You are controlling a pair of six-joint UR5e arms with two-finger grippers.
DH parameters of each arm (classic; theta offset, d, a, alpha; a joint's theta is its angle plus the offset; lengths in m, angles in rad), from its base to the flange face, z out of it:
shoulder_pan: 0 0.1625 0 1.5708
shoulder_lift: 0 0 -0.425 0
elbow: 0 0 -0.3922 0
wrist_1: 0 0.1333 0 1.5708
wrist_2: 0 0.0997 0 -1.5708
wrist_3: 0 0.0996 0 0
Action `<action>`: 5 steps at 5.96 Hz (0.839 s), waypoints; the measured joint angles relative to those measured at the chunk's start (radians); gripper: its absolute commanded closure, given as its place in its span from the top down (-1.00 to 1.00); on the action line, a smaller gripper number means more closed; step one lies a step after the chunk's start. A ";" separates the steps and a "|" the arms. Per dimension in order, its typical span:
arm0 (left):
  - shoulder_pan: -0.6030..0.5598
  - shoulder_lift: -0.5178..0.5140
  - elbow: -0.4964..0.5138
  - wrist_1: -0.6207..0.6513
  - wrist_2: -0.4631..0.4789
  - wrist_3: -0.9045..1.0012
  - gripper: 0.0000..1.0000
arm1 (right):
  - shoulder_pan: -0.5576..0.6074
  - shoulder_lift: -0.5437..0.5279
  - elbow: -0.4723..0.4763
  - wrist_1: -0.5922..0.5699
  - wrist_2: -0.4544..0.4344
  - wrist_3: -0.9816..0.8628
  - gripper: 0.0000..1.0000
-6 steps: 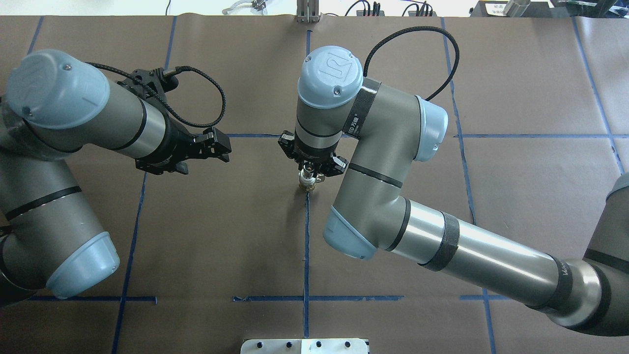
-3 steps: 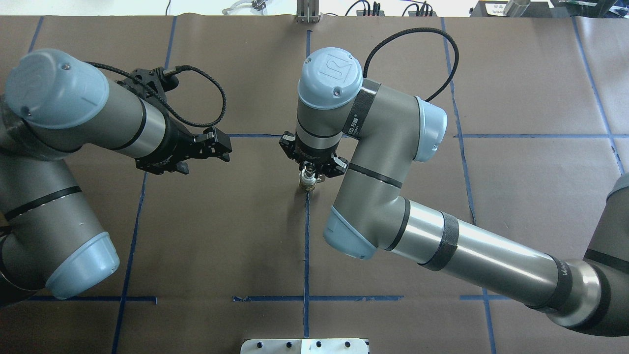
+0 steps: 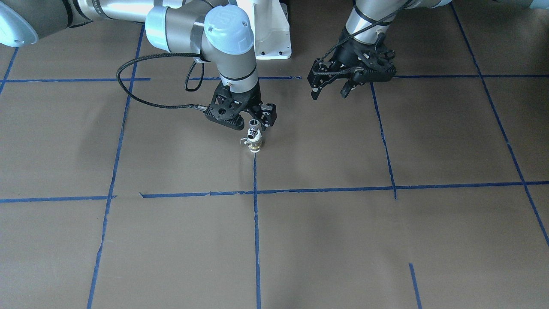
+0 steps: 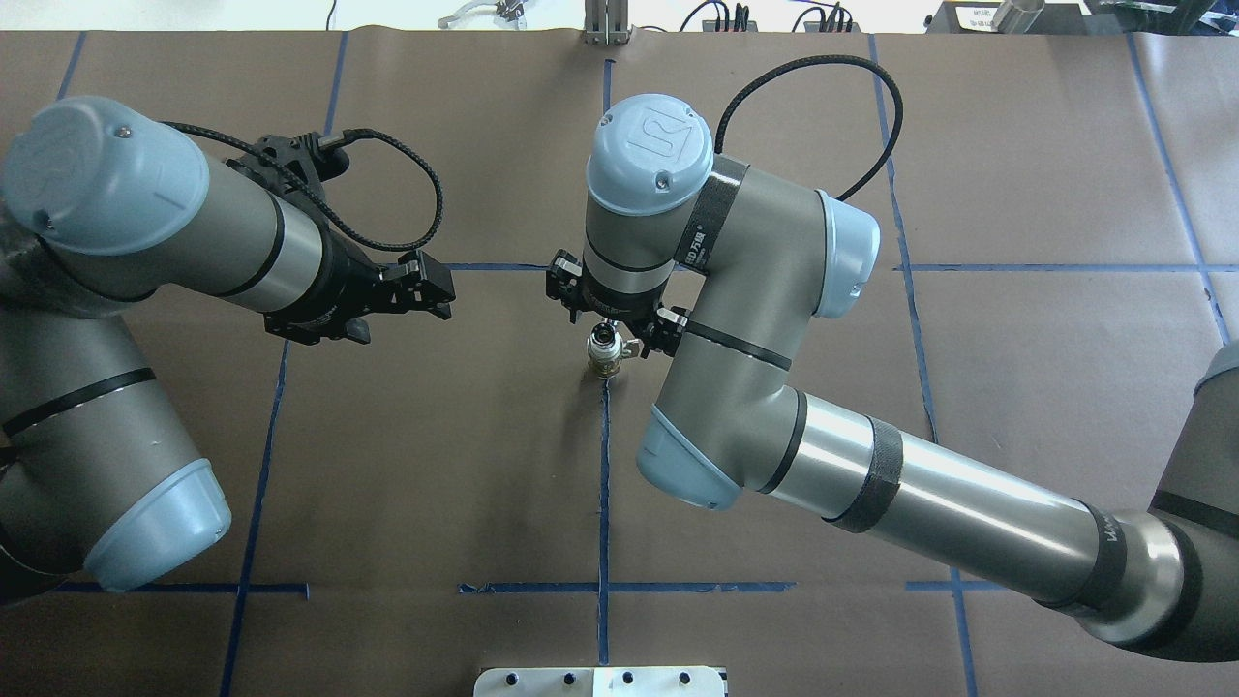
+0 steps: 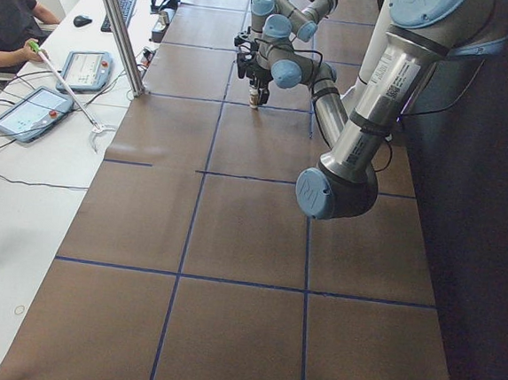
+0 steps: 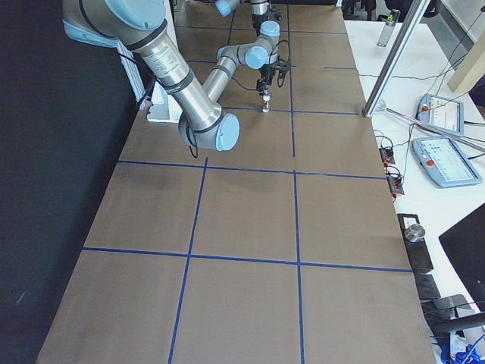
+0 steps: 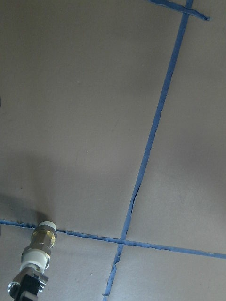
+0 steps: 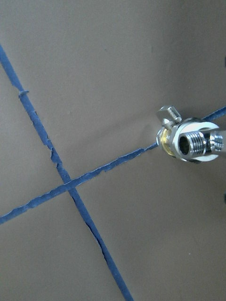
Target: Assemble PPR valve and pipe with both arms
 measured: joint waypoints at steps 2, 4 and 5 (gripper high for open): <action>-0.006 0.013 -0.006 0.000 -0.002 0.015 0.74 | 0.048 -0.095 0.168 -0.002 0.010 -0.006 1.00; -0.023 0.075 -0.015 0.003 -0.002 0.127 0.74 | 0.161 -0.351 0.448 0.002 0.065 -0.084 1.00; -0.039 0.147 -0.034 0.001 -0.009 0.220 0.74 | 0.246 -0.458 0.509 0.004 0.107 -0.201 1.00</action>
